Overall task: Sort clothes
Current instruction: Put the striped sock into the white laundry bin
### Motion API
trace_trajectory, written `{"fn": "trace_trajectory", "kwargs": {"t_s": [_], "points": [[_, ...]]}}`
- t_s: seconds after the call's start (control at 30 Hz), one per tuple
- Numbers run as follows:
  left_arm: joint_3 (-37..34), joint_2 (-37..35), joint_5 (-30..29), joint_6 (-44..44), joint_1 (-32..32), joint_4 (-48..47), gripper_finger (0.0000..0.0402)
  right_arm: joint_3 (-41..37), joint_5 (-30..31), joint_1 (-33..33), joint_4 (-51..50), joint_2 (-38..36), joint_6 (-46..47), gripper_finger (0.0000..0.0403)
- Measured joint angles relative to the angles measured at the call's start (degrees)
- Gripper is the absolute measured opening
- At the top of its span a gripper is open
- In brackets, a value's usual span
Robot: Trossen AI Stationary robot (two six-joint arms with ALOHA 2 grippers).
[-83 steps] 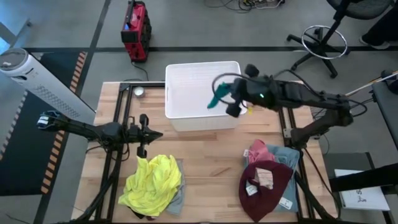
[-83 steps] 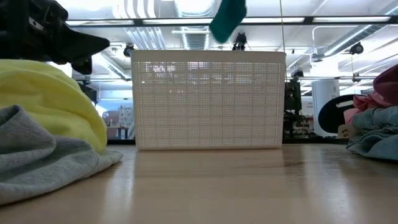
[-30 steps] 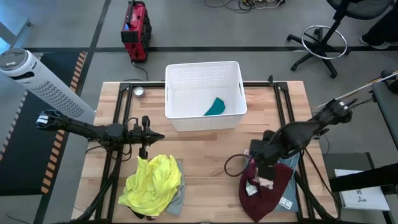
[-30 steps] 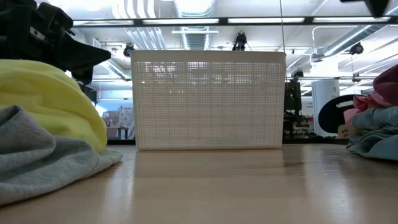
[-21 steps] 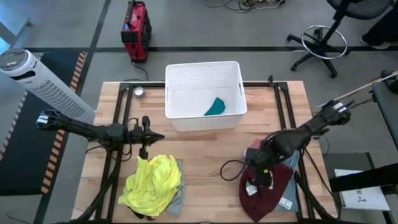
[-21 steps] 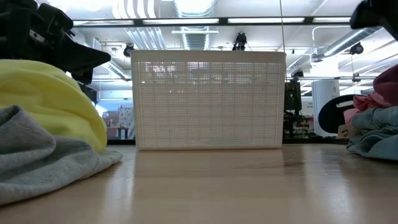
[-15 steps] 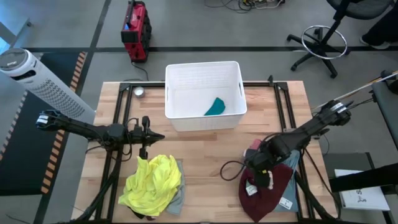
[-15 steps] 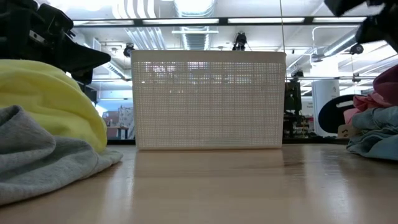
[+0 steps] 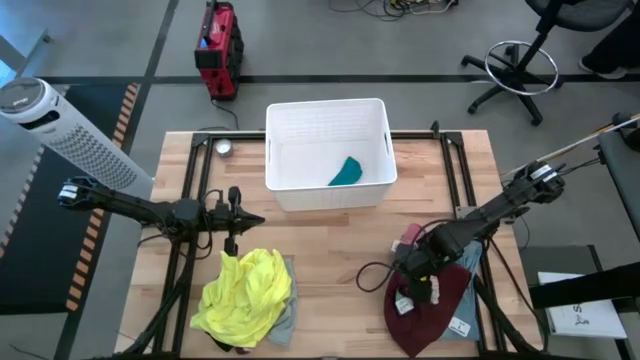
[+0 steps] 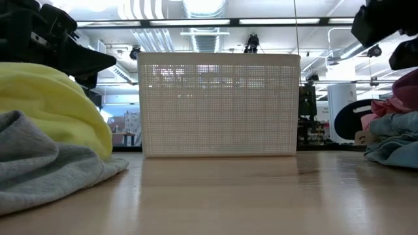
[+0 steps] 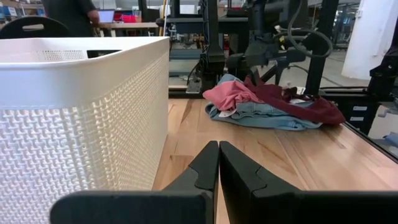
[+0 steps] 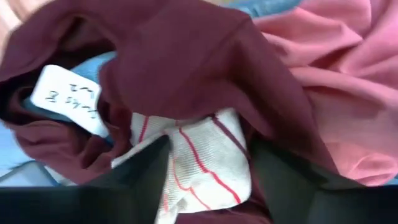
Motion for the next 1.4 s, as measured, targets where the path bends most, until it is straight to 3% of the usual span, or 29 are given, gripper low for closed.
{"fn": "trace_trajectory", "kwargs": {"t_s": [0.17,0.23,0.43,0.63,0.77,1.07,1.27,1.4], "points": [[0.0,0.0,0.0,0.0,0.0,-0.06,0.0,-0.1,-1.74,-0.02,-0.33,0.0,-0.36,0.0054],[0.0,0.0,0.0,0.0,0.0,-0.26,0.0,1.52,-3.33,-0.02,-1.32,0.0,-1.59,0.0016],[0.0,0.0,0.0,0.0,0.0,-0.22,0.0,10.59,-10.69,-0.02,-6.34,-0.02,-3.0,0.0009],[0.0,0.0,0.0,0.02,0.01,-0.2,0.0,21.75,-11.13,-0.68,-13.48,-0.02,-4.55,0.0003],[0.0,0.0,0.0,0.29,0.0,-0.2,0.0,28.73,-4.76,-1.76,-17.6,-0.02,-7.77,0.0002],[0.0,0.0,0.0,0.48,0.0,-0.17,0.0,37.45,19.37,-10.11,-20.29,-0.04,-20.25,0.0001],[0.0,0.0,0.0,0.74,0.0,-0.15,0.0,37.52,32.72,-18.55,-12.34,-0.04,-33.02,0.0],[0.0,0.0,0.0,0.89,0.0,-0.15,0.0,37.52,35.14,-24.94,-2.34,-0.04,-43.63,0.0]]}}
